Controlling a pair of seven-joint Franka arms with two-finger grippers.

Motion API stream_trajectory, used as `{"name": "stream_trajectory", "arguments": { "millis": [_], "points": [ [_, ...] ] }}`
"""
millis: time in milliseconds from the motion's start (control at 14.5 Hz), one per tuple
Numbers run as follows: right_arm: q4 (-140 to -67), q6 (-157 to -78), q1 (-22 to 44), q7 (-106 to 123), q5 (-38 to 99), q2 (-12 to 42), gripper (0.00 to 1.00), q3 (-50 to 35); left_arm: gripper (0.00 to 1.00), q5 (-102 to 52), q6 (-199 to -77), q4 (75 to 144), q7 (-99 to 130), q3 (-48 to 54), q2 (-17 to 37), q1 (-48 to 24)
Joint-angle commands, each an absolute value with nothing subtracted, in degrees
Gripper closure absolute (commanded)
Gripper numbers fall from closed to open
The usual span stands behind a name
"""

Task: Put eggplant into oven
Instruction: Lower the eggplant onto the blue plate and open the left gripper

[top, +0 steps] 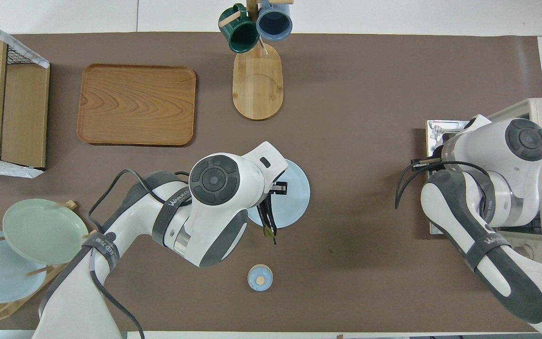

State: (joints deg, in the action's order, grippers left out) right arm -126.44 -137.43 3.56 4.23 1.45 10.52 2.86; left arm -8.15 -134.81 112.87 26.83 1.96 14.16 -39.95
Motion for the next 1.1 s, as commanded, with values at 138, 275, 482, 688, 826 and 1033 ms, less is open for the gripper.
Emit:
{"name": "stream_trajectory", "arguments": {
  "millis": [138, 275, 482, 688, 826, 1033],
  "points": [
    [-126.04, -139.74, 4.12, 3.60, 4.12, 11.95, 1.00, 5.10, 1.00, -8.61, -138.95, 113.20, 23.91, 0.97, 16.70, -41.04],
    [-125.77, -139.75, 5.79, 3.60, 8.50, 11.95, 1.00, 5.01, 1.00, -8.61, -139.13, 113.20, 23.47, 1.05, 17.14, -41.13],
    [-123.06, -138.70, 9.31, 3.52, 10.90, 11.52, 1.00, 5.01, 1.00, -8.61, -139.13, 113.20, 23.38, 0.97, 17.23, -41.92],
    [-118.40, -132.38, 9.58, 3.25, 10.90, 11.34, 1.00, 5.01, 0.65, -8.61, -139.13, 113.20, 23.55, 0.97, 17.23, -41.92],
    [-117.86, -131.84, 9.58, 2.55, 10.90, 11.25, 0.79, 5.01, 0.00, -8.61, -138.69, 113.20, 24.35, 0.97, 17.23, -41.92],
    [-117.51, -131.66, 9.58, -0.61, 10.90, 11.16, 0.00, 5.01, 0.00, -8.61, -138.34, 113.12, 24.08, 0.97, 16.96, -41.49]
  ]
}}
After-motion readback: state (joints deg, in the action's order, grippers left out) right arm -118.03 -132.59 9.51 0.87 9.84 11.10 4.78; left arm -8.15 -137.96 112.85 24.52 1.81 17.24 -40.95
